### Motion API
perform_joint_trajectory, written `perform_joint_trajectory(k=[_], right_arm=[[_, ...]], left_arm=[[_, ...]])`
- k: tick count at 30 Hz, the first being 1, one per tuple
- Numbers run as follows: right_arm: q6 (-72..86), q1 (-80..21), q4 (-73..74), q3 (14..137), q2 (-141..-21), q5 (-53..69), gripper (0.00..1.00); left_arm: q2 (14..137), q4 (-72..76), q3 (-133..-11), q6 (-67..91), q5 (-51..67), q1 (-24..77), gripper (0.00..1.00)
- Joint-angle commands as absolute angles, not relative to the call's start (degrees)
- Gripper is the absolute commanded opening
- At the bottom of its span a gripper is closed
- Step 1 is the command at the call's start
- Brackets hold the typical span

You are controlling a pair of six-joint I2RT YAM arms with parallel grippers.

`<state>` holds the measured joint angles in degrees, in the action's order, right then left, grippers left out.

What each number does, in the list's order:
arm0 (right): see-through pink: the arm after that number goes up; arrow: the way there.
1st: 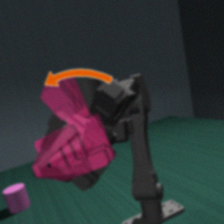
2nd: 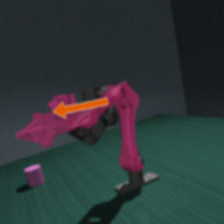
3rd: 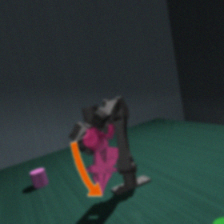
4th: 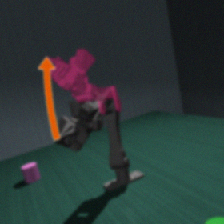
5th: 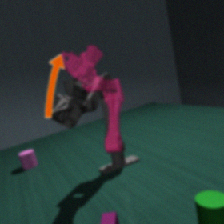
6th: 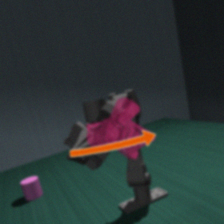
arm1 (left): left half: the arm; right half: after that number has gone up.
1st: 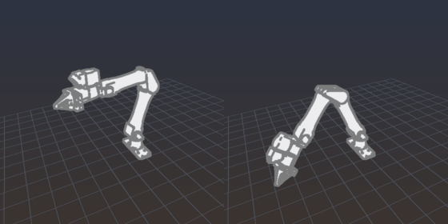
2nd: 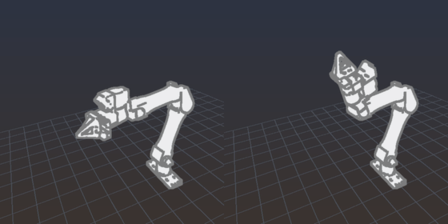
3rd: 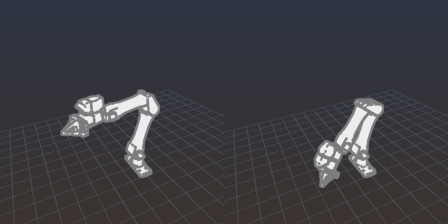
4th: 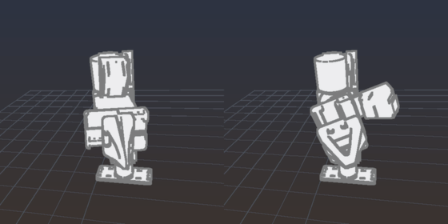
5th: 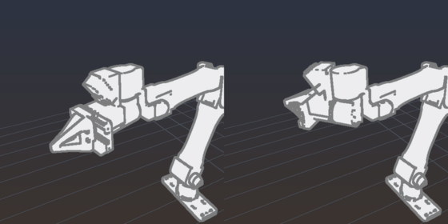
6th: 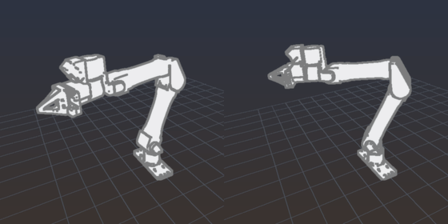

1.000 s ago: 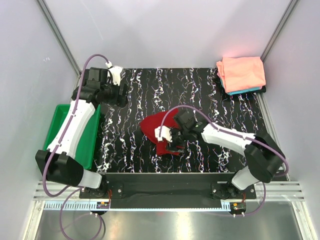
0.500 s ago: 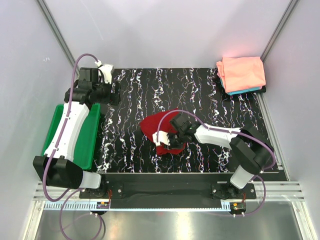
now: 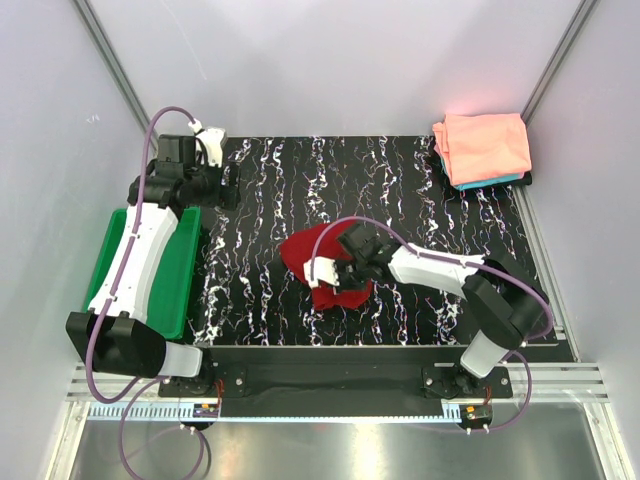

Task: Fold and stack the t-shirts
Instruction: Flatten the tshirt out

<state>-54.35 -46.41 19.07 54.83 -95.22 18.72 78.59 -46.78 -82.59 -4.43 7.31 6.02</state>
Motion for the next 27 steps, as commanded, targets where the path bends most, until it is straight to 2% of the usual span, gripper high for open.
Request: perform_joint_trajectory(k=[1, 5, 10, 11, 12, 13, 16, 20, 27], right_arm=[[-55.55, -46.32, 20.30, 64.14, -89.39, 14.15, 0.00], [-52.21, -45.09, 21.79, 76.69, -84.04, 11.61, 0.00], [-52.56, -45.00, 27.50, 84.28, -82.44, 9.93, 0.00], [-51.69, -45.00, 27.77, 82.55, -82.18, 9.93, 0.07], [-50.81, -45.00, 27.95, 80.53, -82.00, 10.02, 0.25], [-51.58, -45.17, 29.25, 78.68, -81.65, 12.98, 0.57], [-50.46, -46.49, 33.13, 73.57, -81.65, 17.91, 0.58], [-46.41, -47.46, 34.54, 69.44, -83.40, 22.49, 0.70], [-45.00, -48.43, 31.47, 62.32, -87.89, 24.61, 0.69]], left_arm=[[77.78, -44.65, -85.08, -3.87, 7.82, 5.54, 0.88], [77.26, -44.56, -85.17, -3.60, 8.43, 5.36, 0.88], [77.43, -44.30, -85.52, -2.81, 9.31, 5.36, 0.88], [77.52, -44.30, -85.95, -2.64, 9.49, 5.36, 0.88], [77.61, -44.30, -86.22, -2.64, 9.67, 5.36, 0.88], [77.61, -44.47, -86.57, -2.55, 9.75, 5.36, 0.88], [77.87, -44.82, -88.06, -2.72, 9.67, 5.36, 0.88], [77.96, -45.00, -88.68, -2.55, 9.76, 5.36, 0.88], [76.82, -44.74, -87.28, -3.25, 8.70, 5.27, 0.88]])
